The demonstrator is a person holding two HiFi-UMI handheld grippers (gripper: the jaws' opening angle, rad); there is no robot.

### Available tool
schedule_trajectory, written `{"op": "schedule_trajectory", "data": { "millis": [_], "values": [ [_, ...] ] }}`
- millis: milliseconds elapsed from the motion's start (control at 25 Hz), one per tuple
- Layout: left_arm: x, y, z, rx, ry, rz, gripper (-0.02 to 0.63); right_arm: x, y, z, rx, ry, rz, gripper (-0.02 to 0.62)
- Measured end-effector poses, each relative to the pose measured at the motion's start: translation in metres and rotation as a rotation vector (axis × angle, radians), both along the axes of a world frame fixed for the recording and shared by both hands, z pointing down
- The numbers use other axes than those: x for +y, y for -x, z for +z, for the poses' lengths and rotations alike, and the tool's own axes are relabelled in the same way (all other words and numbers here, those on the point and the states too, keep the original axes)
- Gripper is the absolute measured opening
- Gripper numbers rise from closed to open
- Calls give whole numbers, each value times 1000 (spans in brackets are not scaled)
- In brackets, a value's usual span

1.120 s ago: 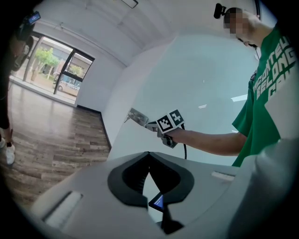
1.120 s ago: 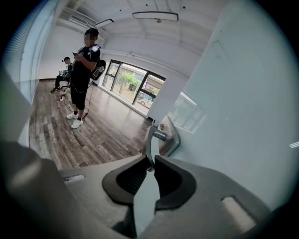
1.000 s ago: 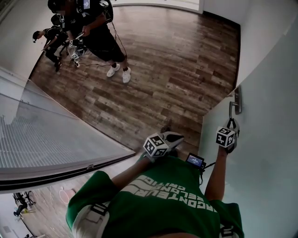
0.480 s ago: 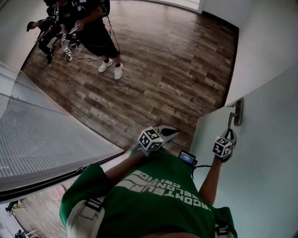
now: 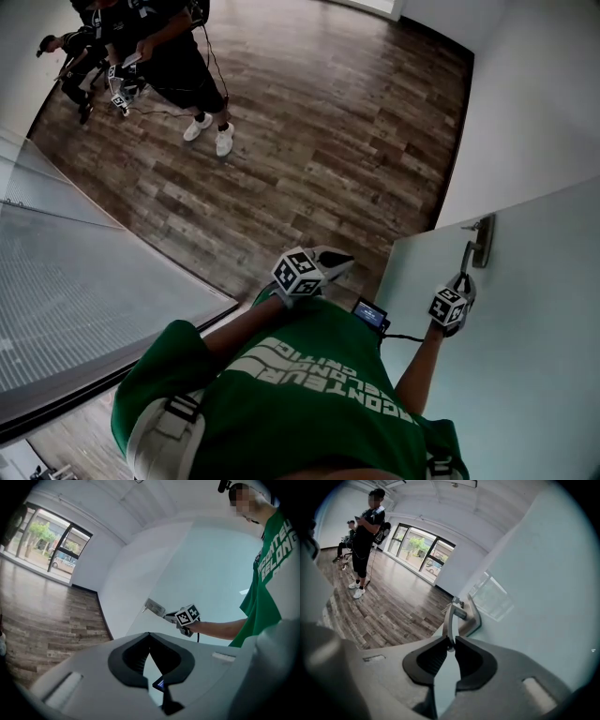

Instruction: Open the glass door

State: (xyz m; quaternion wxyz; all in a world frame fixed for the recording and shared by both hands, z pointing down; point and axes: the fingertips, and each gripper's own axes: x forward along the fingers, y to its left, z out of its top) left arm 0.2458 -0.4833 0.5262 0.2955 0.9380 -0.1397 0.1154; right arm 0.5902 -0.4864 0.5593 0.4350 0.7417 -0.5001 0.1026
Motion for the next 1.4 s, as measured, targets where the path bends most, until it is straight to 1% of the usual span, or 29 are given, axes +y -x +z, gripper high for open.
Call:
{"op": "schedule_trajectory", "data": {
  "millis": [200,520,800,960,1120,1200,1320,1360,1400],
  "values": [
    [-19,7,-3,11,1,9,9,3,-22,-2,15,7,60,35],
    [-46,24,-2,29,8,10,9,9,-58,3,77,75,144,34],
    [-73,37,-8,54,-9,22,9,13,-75,8,113,140,192,32],
    [-86,50,-9,56,-7,20,9,13,-75,7,137,171,188,32],
    [-95,62,-8,57,-8,18,9,13,-74,4,136,198,186,32],
    [-101,70,-8,57,-8,14,9,13,-73,1,130,197,196,32],
    [-108,83,-8,60,-4,-5,9,15,-70,-3,116,180,235,32],
    [-111,87,-8,61,-2,-14,9,16,-68,-4,106,169,254,47],
    [-113,91,-7,61,-1,-25,9,17,-66,-6,100,149,276,99]
  ]
}}
